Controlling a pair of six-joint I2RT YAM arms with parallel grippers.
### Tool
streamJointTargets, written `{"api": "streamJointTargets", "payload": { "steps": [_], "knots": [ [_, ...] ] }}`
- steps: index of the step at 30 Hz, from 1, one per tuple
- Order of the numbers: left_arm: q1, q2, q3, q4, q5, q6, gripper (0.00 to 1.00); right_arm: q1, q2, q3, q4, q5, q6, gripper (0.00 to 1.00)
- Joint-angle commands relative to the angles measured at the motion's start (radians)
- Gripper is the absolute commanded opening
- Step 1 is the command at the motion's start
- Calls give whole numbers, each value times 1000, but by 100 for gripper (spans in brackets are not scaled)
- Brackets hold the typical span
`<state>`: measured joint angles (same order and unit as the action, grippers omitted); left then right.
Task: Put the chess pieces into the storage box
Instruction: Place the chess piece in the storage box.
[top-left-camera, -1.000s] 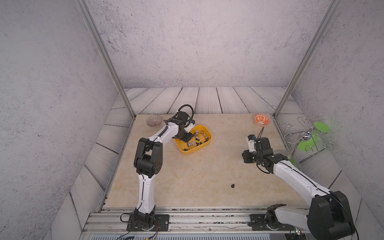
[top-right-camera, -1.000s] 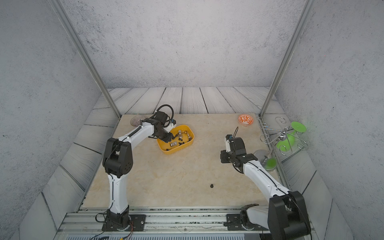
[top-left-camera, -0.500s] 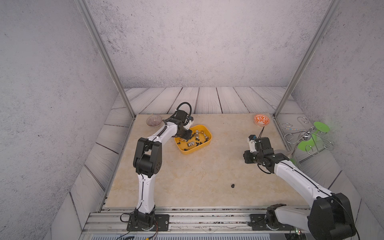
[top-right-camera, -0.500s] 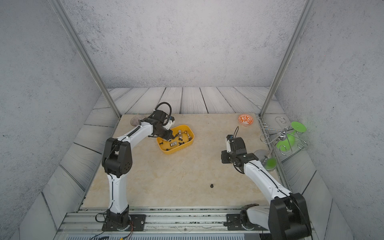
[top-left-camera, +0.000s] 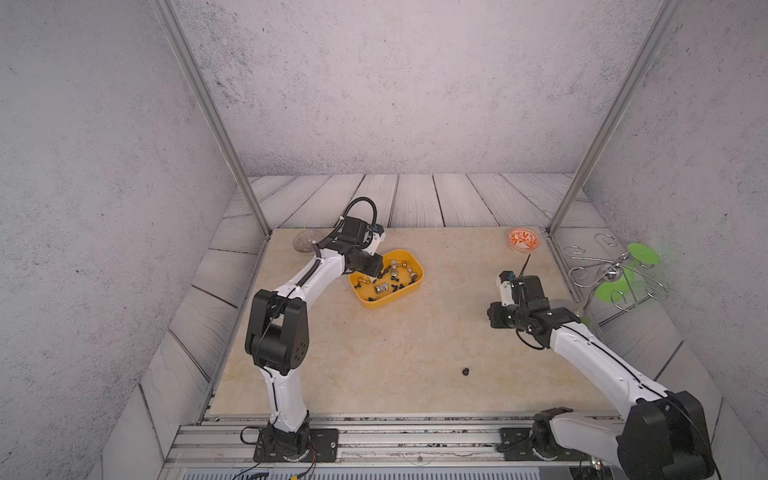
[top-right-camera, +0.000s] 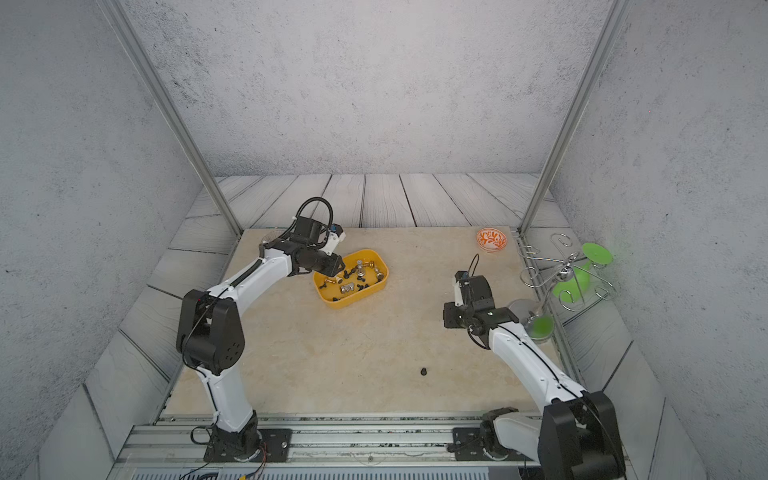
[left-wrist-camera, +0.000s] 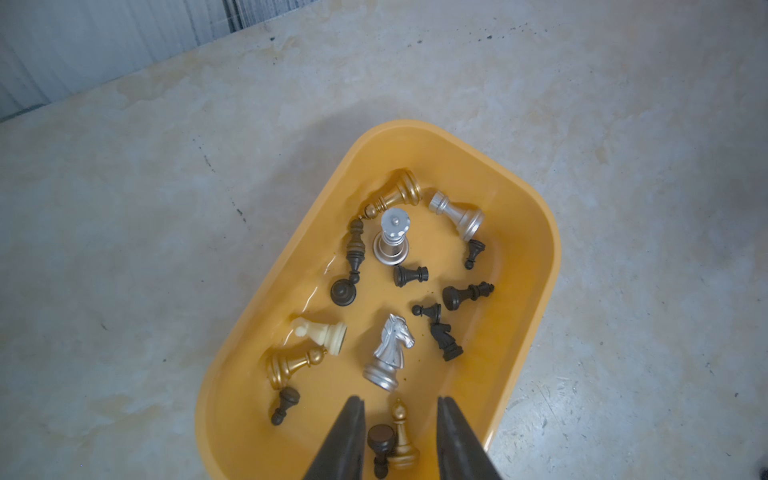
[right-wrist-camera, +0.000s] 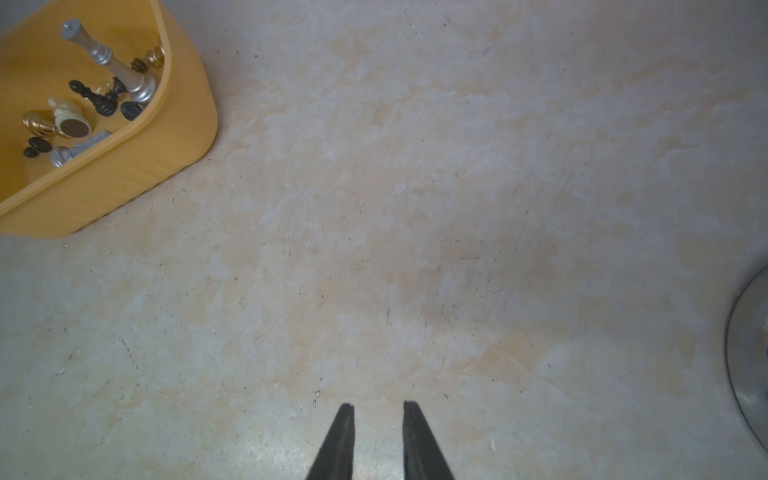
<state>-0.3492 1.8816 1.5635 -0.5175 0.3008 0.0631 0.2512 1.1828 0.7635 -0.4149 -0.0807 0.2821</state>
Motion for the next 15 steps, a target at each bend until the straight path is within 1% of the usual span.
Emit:
{"api": "streamJointTargets", "payload": {
  "steps": [1, 9, 15],
  "knots": [
    [4, -42, -37, 18, 36, -20, 33, -2, -57, -42, -21, -33, 44, 23],
    [3, -139, -175, 39, 48, -31, 33, 7, -64, -93, -35, -85, 87, 24],
    [1, -176, -249, 53, 71, -58, 33, 65, -87, -113, -72, -74, 136, 24]
  ]
}}
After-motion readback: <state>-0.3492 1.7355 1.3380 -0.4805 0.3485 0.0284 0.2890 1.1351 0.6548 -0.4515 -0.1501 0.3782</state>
